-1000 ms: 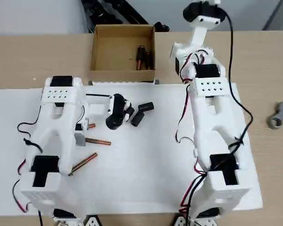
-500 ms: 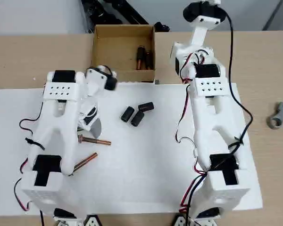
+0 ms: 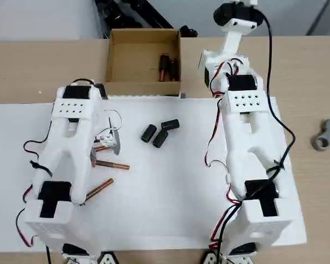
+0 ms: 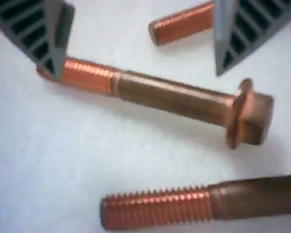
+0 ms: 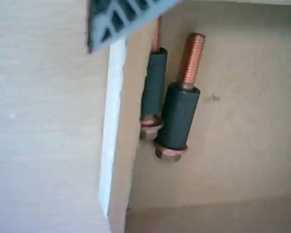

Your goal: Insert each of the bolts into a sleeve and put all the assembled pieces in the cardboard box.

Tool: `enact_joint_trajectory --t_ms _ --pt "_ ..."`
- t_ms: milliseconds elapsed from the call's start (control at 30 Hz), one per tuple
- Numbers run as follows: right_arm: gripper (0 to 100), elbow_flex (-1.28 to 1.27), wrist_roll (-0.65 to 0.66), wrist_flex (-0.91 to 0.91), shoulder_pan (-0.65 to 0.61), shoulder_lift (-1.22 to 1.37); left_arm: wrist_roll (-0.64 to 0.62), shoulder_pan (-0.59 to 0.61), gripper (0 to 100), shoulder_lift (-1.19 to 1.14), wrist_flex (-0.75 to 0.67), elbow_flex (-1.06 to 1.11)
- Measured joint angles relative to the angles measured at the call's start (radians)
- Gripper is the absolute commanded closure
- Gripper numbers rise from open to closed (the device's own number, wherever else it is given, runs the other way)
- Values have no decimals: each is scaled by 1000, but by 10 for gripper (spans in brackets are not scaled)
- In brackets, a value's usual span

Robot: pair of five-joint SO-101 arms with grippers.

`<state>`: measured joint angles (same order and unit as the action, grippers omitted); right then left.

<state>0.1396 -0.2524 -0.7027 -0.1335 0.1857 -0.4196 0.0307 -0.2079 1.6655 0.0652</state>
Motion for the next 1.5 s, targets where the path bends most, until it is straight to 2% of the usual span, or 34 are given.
enact_joint_trajectory --t_ms 233,467,867,1000,1300,1500 --pt "827 0 0 0 0 0 -95 0 810 0 -94 100" --pt "827 0 0 0 0 0 -106 0 811 -14 -133 112" --pt "827 0 0 0 0 0 -104 63 812 -227 -141 17" --pt "827 0 0 0 0 0 -89 63 812 -221 -124 -6" --pt "827 0 0 0 0 0 34 87 812 -68 -81 6" --pt "827 0 0 0 0 0 35 187 812 -60 -74 6"
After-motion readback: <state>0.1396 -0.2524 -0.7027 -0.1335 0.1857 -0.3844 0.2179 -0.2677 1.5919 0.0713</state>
